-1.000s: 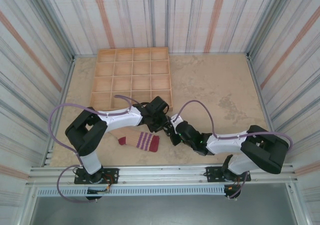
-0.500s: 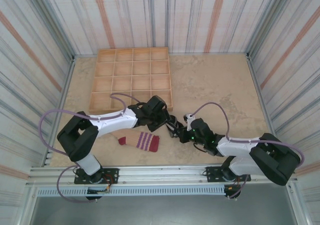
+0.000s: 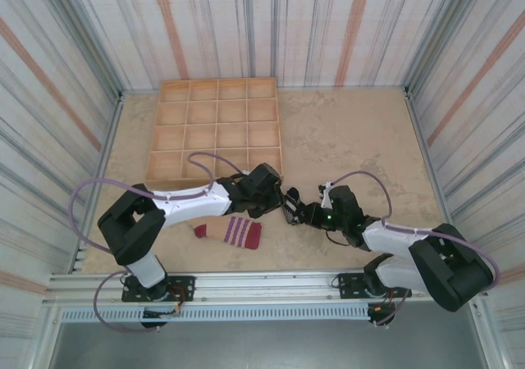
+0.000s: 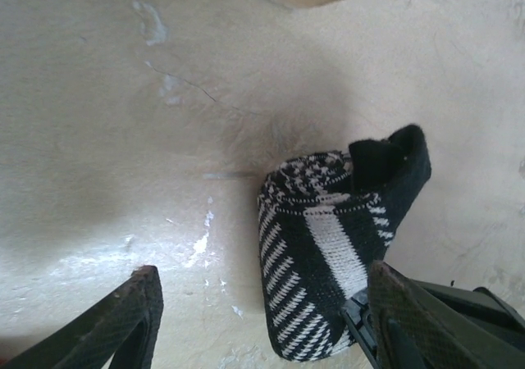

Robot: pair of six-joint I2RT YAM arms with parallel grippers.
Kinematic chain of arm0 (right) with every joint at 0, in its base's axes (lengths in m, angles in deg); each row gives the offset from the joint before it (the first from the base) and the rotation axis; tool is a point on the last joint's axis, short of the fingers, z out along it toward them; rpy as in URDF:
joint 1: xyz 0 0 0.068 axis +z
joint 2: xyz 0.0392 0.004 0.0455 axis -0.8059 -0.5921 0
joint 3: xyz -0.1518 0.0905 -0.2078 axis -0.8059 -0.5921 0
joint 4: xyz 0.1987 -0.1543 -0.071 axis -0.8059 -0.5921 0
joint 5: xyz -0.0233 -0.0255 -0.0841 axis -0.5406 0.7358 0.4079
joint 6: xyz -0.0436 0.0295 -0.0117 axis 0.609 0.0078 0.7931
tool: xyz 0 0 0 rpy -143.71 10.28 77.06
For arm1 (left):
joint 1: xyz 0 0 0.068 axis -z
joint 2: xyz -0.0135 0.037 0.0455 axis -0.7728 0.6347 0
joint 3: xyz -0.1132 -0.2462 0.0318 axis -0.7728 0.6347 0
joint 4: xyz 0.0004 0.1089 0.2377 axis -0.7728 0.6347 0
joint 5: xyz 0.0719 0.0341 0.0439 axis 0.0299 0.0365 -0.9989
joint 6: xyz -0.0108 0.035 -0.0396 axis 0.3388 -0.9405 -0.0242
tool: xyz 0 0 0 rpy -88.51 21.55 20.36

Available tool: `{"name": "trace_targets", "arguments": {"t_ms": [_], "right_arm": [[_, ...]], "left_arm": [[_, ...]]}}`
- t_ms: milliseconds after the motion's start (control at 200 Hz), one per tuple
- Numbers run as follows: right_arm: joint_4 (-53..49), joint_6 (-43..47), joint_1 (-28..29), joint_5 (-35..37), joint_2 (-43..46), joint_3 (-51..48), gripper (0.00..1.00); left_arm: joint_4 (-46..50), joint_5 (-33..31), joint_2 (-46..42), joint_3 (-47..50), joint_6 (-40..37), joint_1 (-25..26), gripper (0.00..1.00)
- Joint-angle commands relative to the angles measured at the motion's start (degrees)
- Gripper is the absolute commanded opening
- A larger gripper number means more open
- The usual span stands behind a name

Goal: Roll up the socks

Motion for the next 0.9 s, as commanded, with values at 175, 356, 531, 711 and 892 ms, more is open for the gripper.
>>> {"name": "trace_targets", "arguments": {"t_ms": [175, 356, 531, 711, 892], "right_arm": [[-22.6, -6.9, -2.2, 4.3, -2.1, -3.9, 0.0], [-26.4, -8.5, -4.5, 3.5, -2.7, -3.1, 0.0], [-28.1, -9.3, -6.6, 2.3, -0.6, -3.3, 0.0], [-29.7, -9.7, -6.7, 3.4, 2.0, -3.0, 0.0], [-27.7, -9.9, -6.7, 3.0, -0.4, -2.9, 0.0]], "left_arm": [[-9.5, -0.2, 4.4, -0.1, 0.5, 2.0, 0.67], [-11.5, 0.1, 6.7, -0.2, 1.2, 2.1, 0.65], [-11.9, -0.5, 8.2, -0.2, 2.6, 2.1, 0.57], [-12.0, 0.2, 10.0, -1.3, 2.7, 2.1, 0.54], [-12.8, 1.3, 11.8, -2.4, 3.0, 2.8, 0.53]]}}
